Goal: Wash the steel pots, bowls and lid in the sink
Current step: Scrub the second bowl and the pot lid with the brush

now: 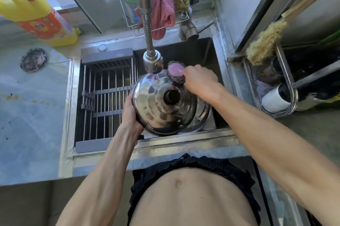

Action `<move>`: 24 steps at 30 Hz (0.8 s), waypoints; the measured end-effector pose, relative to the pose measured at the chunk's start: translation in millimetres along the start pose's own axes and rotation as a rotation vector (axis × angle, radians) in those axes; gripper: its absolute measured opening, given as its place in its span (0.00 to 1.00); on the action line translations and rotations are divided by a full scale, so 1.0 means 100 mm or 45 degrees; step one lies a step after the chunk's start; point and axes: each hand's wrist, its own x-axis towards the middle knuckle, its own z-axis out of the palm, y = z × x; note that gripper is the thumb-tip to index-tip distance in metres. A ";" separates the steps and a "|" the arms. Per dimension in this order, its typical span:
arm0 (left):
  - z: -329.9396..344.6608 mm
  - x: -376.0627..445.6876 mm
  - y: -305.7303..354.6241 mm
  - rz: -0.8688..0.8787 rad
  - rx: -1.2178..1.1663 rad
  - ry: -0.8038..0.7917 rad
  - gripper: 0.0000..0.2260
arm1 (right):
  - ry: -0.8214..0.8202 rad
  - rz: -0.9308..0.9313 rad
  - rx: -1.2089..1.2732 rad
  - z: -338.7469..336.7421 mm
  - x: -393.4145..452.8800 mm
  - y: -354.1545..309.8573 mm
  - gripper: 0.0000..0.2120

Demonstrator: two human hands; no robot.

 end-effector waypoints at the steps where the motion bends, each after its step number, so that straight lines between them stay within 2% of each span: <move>1: 0.00 0.00 0.00 -0.001 -0.005 0.001 0.25 | 0.004 0.037 -0.009 0.00 -0.02 0.04 0.14; 5: 0.02 0.00 0.02 -0.014 -0.037 0.010 0.26 | -0.034 -0.188 -0.029 0.05 -0.20 -0.07 0.15; 9: 0.02 0.00 0.03 0.019 -0.043 -0.017 0.29 | 0.011 0.135 0.082 0.04 -0.08 0.29 0.13; 13: 0.04 0.03 0.08 0.046 -0.042 -0.022 0.28 | -0.055 -0.060 0.096 0.09 -0.25 0.10 0.14; 14: 0.04 0.02 0.07 0.047 -0.045 -0.025 0.28 | -0.043 -0.065 0.111 0.09 -0.22 0.11 0.14; 18: 0.01 0.05 0.07 0.045 -0.113 -0.028 0.29 | 0.011 0.180 0.223 0.09 -0.14 0.38 0.13; 22: 0.07 0.07 0.11 -0.003 -0.244 0.053 0.26 | 0.011 -0.007 0.250 0.26 -0.44 0.21 0.18; 24: 0.13 0.03 0.11 -0.017 -0.242 0.077 0.25 | 0.026 0.027 0.246 0.29 -0.45 0.29 0.17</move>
